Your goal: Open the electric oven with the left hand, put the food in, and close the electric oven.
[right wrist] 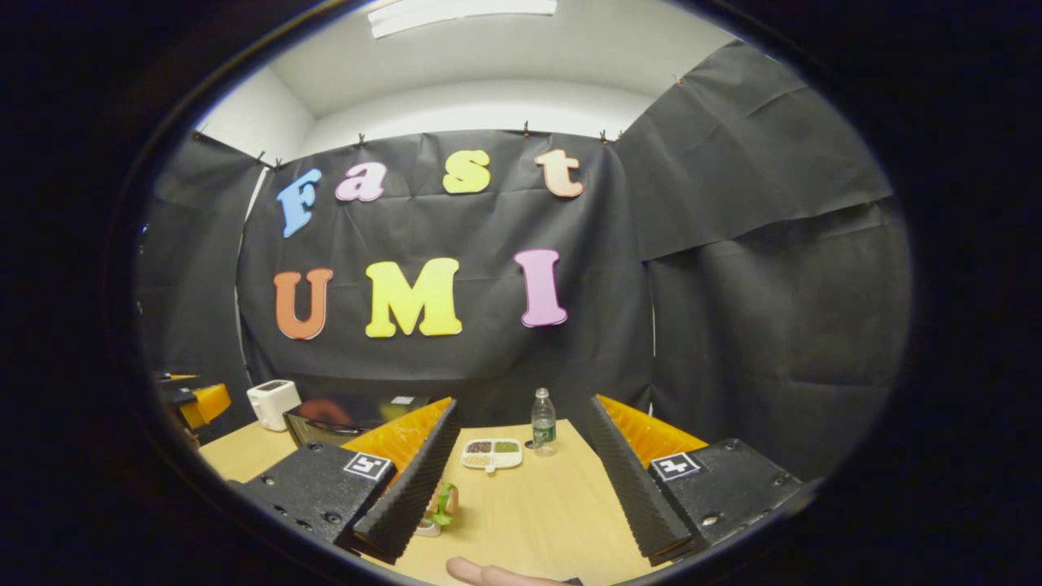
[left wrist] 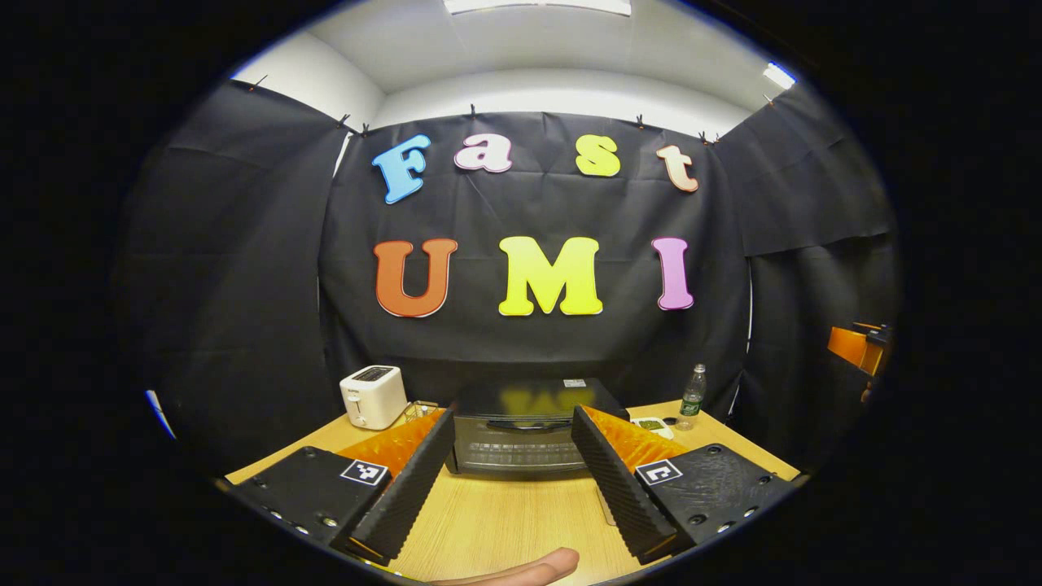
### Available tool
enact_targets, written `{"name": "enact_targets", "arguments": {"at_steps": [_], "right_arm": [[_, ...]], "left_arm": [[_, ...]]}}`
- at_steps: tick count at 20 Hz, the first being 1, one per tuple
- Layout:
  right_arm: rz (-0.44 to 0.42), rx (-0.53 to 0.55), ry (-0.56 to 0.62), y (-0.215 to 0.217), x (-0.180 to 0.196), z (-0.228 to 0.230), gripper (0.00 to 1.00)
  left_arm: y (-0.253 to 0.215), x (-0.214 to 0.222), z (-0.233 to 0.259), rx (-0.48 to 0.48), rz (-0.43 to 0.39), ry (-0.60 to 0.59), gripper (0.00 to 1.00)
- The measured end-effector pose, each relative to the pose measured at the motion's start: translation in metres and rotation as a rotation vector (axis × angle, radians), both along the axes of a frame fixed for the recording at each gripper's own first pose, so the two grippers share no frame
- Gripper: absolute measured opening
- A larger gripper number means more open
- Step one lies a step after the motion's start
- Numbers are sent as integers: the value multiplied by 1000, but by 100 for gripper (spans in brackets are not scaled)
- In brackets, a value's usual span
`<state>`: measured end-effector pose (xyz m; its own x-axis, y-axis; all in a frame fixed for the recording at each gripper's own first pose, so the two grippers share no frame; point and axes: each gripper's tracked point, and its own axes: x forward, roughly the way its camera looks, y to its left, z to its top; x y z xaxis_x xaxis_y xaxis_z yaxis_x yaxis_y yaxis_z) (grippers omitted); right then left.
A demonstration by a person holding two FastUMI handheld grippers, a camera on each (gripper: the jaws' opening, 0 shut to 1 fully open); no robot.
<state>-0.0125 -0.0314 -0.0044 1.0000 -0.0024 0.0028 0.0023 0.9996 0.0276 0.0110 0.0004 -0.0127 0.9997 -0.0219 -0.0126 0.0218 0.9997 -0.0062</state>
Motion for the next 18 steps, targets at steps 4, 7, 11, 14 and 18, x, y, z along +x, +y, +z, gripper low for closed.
{"name": "enact_targets", "arguments": {"at_steps": [4, 7, 11, 14, 18], "right_arm": [[14, 13, -8, -5, 12, -5, 100], [28, 23, -18, -5, 21, -6, 100], [54, 34, 1, -2, 33, -14, 100], [56, 33, 5, -5, 39, -16, 100], [37, 35, 8, -16, 42, -23, 100]], "left_arm": [[-10, 29, -8, 3, -20, 15, 95], [-12, 61, -17, -16, -34, 35, 95], [-13, 119, -34, -17, -59, 85, 95], [-21, 160, -58, -2, -79, 141, 95], [-33, 205, -90, -3, -96, 229, 95]]}}
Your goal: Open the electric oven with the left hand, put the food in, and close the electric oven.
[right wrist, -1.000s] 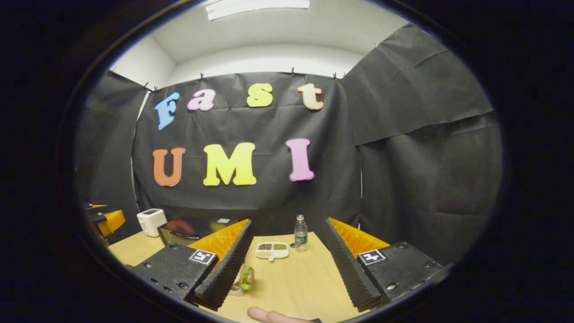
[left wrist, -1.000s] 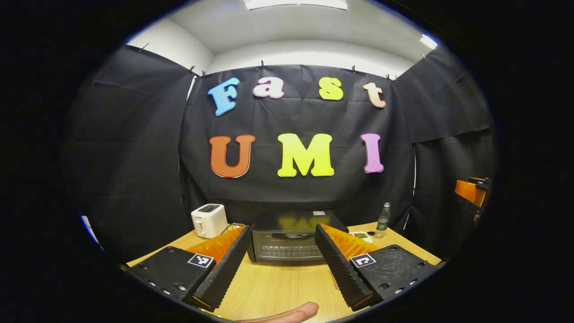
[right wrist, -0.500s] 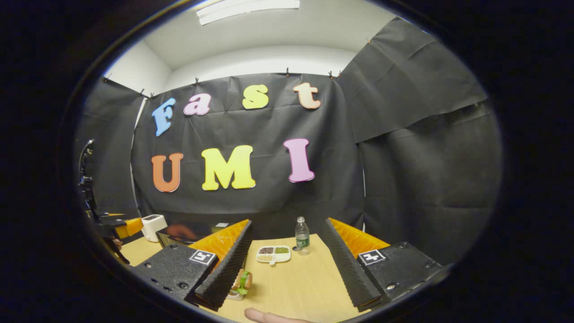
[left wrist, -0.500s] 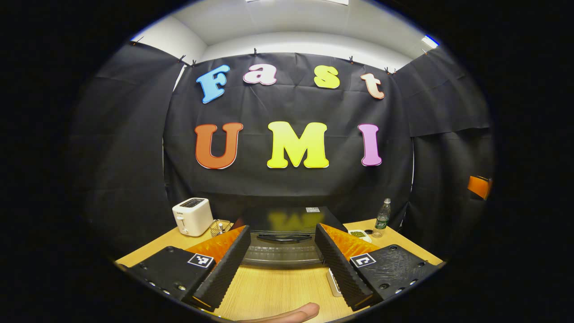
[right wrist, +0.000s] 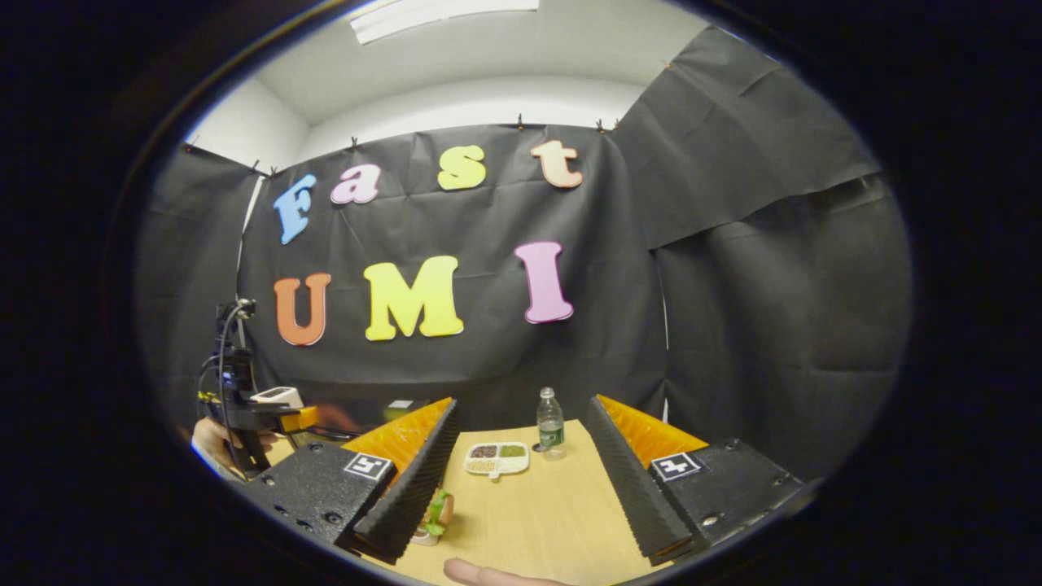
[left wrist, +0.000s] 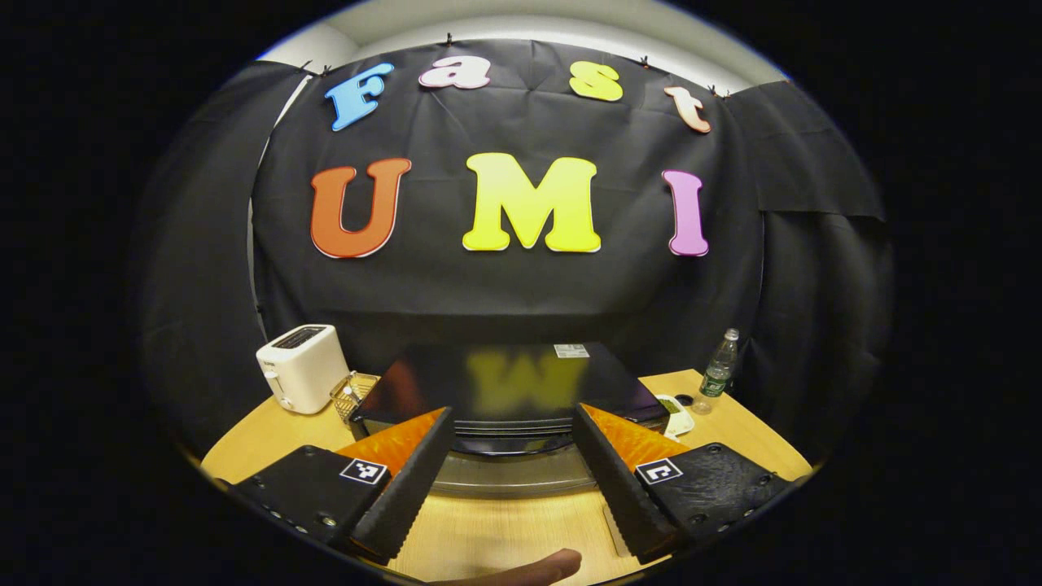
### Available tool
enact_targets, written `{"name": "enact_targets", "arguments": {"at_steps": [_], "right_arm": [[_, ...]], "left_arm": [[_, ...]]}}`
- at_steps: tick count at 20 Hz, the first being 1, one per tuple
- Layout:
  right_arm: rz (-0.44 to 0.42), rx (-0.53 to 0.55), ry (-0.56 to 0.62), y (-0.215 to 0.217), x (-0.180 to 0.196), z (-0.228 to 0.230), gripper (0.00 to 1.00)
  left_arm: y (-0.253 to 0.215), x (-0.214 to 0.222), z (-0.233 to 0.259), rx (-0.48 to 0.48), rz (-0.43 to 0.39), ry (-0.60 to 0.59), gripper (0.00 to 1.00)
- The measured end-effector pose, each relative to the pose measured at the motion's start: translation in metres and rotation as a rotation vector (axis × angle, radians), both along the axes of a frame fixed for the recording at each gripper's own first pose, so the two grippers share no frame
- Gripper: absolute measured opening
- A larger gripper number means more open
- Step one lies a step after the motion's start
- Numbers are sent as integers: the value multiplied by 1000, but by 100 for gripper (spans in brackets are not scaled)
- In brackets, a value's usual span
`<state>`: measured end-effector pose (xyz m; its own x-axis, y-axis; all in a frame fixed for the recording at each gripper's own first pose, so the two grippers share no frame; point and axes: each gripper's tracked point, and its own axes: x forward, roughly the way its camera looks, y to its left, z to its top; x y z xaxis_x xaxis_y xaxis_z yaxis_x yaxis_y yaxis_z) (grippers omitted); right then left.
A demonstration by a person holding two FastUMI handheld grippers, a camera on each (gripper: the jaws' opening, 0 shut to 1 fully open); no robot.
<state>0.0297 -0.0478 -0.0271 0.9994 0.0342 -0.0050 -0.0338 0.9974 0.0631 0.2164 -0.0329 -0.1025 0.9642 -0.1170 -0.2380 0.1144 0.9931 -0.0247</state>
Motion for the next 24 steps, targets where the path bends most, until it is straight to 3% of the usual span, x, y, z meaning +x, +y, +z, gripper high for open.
{"name": "enact_targets", "arguments": {"at_steps": [4, 5, 6, 9, 11, 12, 18, 24], "right_arm": [[1, 14, 9, -7, 1, -7, 100], [2, 18, 4, -8, 1, -6, 99], [-2, 20, 2, -11, 1, -8, 95], [-5, 14, -6, -13, 0, -8, 95], [-2, 14, -5, -11, 0, -7, 95], [4, 15, -2, -9, -1, -8, 95], [9, -37, 1, 1, -7, -13, 95], [24, -13, 14, 8, -9, -17, 95]], "left_arm": [[3, 31, -27, 45, 29, 68, 95], [3, 36, -36, 49, 28, 97, 86], [2, 38, -45, 60, 31, 128, 95], [1, 37, -52, 65, 26, 150, 99], [1, 33, -53, 52, 30, 164, 89], [2, 29, -56, 51, 32, 180, 98], [2, -7, -61, 46, 31, 164, 99], [2, -50, -78, 35, 47, 140, 99]]}}
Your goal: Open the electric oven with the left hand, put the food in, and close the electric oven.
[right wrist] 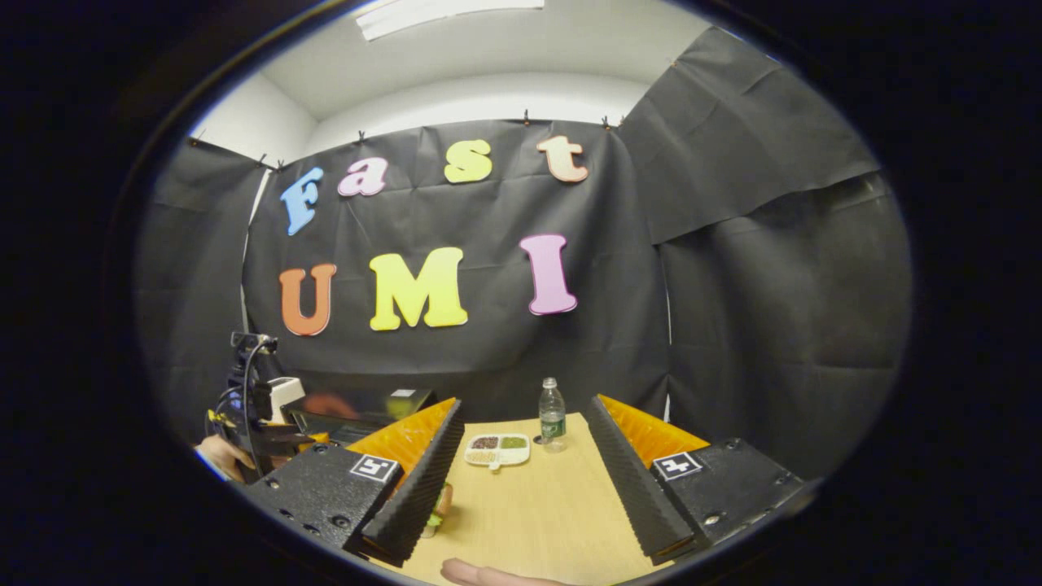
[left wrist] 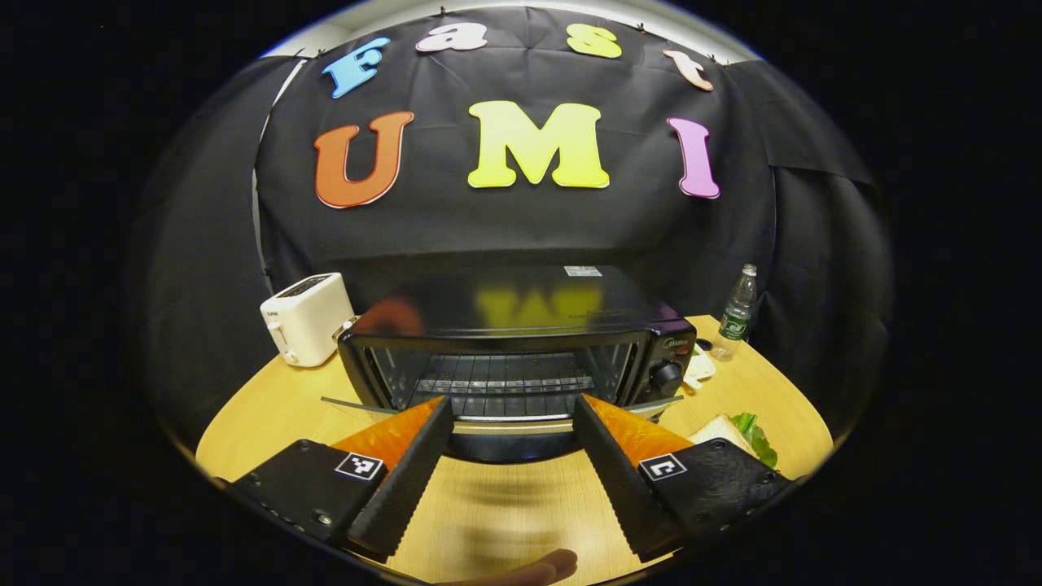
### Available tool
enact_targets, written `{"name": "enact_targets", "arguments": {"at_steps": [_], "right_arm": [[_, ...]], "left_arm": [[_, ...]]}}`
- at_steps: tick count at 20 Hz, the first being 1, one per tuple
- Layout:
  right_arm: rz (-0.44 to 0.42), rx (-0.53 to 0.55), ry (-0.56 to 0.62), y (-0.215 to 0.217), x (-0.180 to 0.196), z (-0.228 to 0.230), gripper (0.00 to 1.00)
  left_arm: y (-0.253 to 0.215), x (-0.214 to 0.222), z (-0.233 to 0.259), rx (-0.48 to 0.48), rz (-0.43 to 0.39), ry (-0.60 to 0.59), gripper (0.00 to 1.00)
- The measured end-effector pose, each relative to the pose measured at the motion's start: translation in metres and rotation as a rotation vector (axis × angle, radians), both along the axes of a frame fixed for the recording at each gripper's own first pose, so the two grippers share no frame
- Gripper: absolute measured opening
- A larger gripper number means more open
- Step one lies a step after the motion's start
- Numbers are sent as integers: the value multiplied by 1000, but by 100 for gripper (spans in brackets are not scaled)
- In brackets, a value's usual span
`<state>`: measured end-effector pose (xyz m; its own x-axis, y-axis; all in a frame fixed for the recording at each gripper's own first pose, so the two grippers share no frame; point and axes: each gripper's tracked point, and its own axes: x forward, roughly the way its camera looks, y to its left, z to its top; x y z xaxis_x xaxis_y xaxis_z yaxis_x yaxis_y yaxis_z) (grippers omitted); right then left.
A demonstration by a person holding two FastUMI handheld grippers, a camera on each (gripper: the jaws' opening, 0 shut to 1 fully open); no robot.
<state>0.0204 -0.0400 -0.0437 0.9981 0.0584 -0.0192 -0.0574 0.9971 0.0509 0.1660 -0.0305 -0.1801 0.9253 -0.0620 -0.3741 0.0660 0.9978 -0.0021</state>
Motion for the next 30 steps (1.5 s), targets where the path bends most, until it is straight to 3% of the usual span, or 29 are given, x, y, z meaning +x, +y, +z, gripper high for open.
{"name": "enact_targets", "arguments": {"at_steps": [8, 15, 16, 17, 19, 20, 21, 22, 26, 30], "right_arm": [[18, 5, 22, 13, -4, -7, 98], [35, -16, 31, 28, -10, -10, 95], [37, -15, 34, 30, -11, -11, 95], [39, -15, 36, 32, -11, -10, 95], [38, -20, 43, 34, -11, -12, 95], [38, -21, 46, 35, -11, -14, 95], [38, -20, 46, 35, -11, -13, 95], [30, -17, 49, 34, -9, -12, 95], [23, -42, 67, 33, 5, -13, 95], [85, -76, 160, 44, 32, -31, 95]], "left_arm": [[-2, -54, -46, -8, 5, -2, 98], [-2, -79, -90, 13, -4, 8, 98], [-1, -82, -97, 13, -4, 12, 86], [-1, -84, -104, 7, -2, 24, 98], [-2, -86, -116, -2, 2, 35, 98], [-2, -88, -126, -14, 8, 71, 85], [-2, -89, -132, -23, 10, 78, 96], [-2, -92, -137, -29, 13, 93, 96], [1, -94, -124, -27, -9, 53, 95], [17, -108, -82, -13, -5, -27, 95]]}}
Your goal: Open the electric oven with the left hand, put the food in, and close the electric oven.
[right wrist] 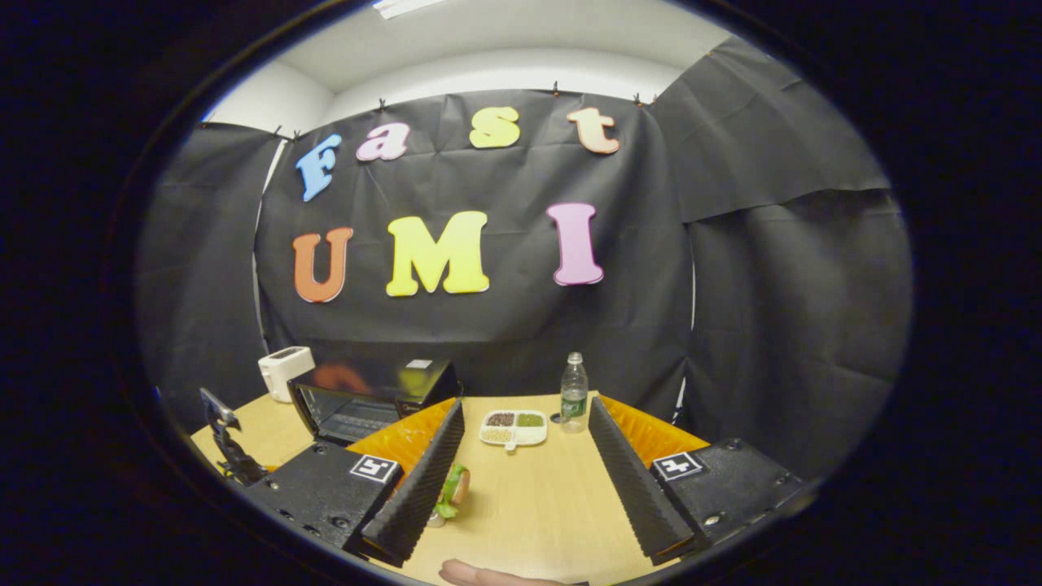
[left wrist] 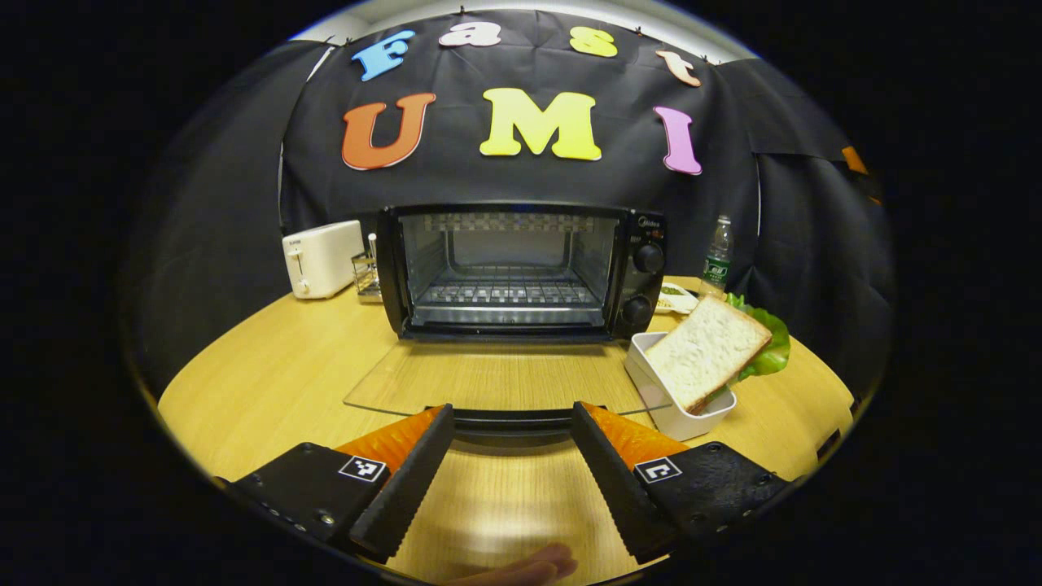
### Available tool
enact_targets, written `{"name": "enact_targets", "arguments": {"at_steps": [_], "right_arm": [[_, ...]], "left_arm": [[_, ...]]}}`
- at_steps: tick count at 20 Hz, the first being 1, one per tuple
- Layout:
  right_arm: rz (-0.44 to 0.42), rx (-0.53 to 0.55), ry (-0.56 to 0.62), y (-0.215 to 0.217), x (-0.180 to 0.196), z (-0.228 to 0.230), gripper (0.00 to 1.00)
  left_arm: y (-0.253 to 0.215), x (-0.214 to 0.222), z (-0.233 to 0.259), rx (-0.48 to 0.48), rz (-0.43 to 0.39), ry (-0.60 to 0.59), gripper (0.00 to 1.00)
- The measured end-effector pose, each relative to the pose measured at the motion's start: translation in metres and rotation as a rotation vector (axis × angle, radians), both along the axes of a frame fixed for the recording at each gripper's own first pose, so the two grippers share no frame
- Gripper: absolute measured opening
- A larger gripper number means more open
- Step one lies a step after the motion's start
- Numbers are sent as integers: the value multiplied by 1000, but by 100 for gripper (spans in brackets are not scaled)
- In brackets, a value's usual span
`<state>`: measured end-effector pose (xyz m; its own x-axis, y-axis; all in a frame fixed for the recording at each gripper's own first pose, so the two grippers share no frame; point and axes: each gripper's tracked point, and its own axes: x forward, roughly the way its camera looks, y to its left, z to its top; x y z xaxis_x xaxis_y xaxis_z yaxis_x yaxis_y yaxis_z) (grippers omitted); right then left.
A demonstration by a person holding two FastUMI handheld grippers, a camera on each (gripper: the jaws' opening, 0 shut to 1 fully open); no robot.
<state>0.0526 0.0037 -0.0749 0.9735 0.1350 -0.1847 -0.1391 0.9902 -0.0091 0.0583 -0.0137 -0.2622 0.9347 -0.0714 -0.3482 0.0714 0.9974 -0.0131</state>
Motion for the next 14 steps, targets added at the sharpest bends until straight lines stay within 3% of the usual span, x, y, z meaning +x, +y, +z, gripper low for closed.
{"name": "enact_targets", "arguments": {"at_steps": [9, 10, 11, 12, 14], "right_arm": [[218, 57, 462, 46, 59, -106, 99], [231, 66, 521, 49, 63, -117, 92], [253, 79, 584, 54, 66, -131, 91], [279, 96, 642, 61, 68, -142, 96], [331, 135, 748, 75, 71, -159, 91]], "left_arm": [[24, -43, 147, -13, 14, -256, 94], [29, -48, 162, -10, 20, -288, 94], [30, -52, 175, -9, 22, -307, 94], [31, -58, 184, -4, 20, -321, 94], [36, -65, 197, 20, 31, -336, 95]]}}
